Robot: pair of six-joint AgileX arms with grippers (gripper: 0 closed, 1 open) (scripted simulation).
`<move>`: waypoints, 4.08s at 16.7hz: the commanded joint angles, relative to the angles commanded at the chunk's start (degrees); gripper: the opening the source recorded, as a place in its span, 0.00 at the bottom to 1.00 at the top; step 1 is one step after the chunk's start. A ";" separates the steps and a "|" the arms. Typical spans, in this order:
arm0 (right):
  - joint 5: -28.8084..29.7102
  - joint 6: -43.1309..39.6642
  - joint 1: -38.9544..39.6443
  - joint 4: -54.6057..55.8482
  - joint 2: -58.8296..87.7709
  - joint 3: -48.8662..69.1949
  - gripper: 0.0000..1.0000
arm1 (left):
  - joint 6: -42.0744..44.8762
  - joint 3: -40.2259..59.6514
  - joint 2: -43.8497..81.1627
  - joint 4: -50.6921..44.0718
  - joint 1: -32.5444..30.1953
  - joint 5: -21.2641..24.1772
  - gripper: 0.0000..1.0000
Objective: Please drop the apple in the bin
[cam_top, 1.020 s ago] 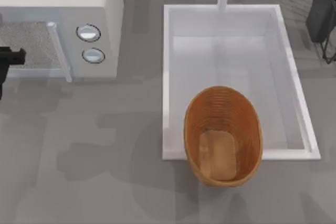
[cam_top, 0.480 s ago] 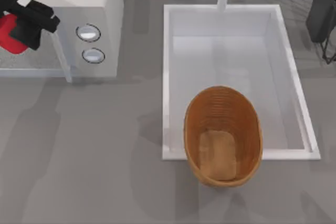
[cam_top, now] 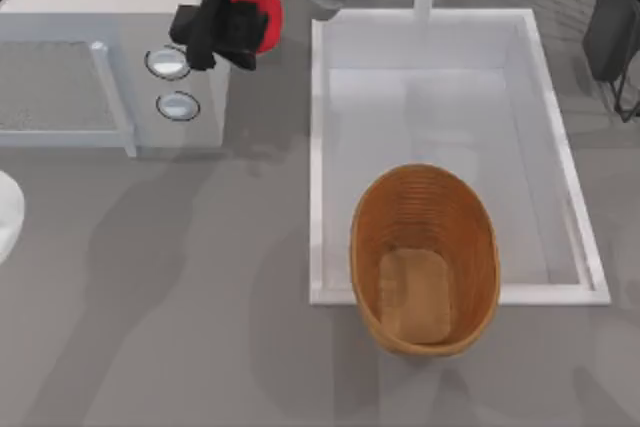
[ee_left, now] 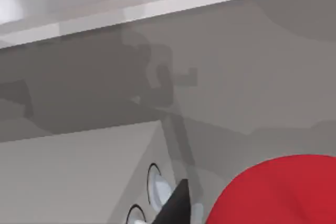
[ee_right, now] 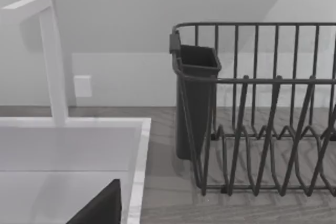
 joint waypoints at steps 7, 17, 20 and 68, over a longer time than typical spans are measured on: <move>0.00 0.00 0.00 0.00 0.00 0.00 1.00 | 41.21 21.32 17.45 -11.66 -16.46 -0.70 0.00; 0.00 0.00 0.00 0.00 0.00 0.00 1.00 | 54.78 24.67 23.48 -14.71 -22.75 -2.99 0.00; 0.00 0.00 0.00 0.00 0.00 0.00 1.00 | 54.80 41.42 31.50 -9.02 -23.32 -1.77 0.00; 0.00 0.00 0.00 0.00 0.00 0.00 1.00 | 55.27 -16.22 10.47 13.13 -22.12 -3.18 1.00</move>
